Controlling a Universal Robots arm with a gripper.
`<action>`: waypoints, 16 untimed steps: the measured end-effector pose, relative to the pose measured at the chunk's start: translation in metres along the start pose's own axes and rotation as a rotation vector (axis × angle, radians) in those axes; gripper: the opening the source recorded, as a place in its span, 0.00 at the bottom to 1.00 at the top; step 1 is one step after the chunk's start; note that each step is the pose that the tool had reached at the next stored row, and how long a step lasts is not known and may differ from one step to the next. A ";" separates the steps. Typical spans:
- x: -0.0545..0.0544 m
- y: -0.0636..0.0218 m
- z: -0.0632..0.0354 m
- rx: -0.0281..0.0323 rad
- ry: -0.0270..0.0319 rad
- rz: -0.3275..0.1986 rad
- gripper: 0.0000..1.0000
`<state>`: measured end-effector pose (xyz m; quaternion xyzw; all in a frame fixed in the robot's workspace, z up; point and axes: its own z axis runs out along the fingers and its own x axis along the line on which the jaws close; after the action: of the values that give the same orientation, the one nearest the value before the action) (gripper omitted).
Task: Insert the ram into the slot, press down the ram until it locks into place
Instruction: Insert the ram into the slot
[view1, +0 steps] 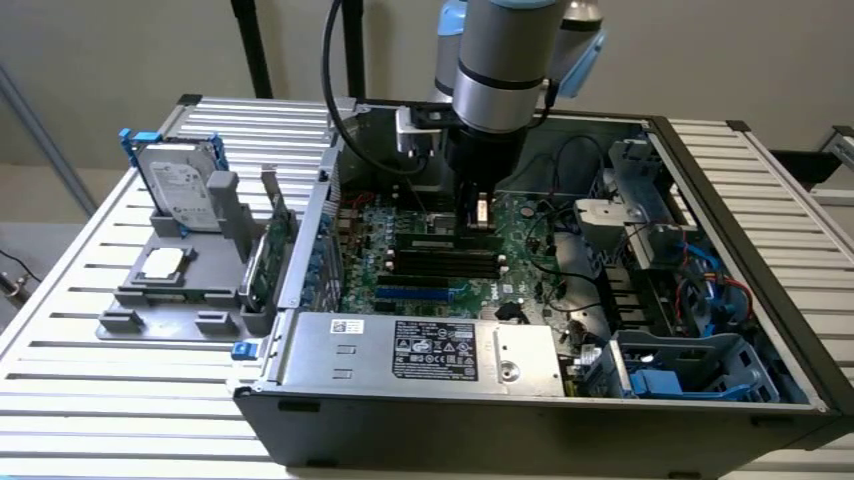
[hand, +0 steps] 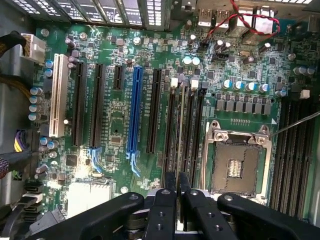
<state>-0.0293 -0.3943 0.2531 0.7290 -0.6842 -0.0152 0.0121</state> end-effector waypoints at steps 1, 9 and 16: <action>0.000 -0.0001 0.0009 -0.0003 0.0038 0.000 0.13; 0.000 -0.0002 0.0049 -0.0016 0.0267 0.001 0.13; 0.000 -0.0004 0.0107 -0.0007 0.0265 0.005 0.13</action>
<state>-0.0293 -0.3943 0.2425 0.7275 -0.6858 -0.0057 0.0215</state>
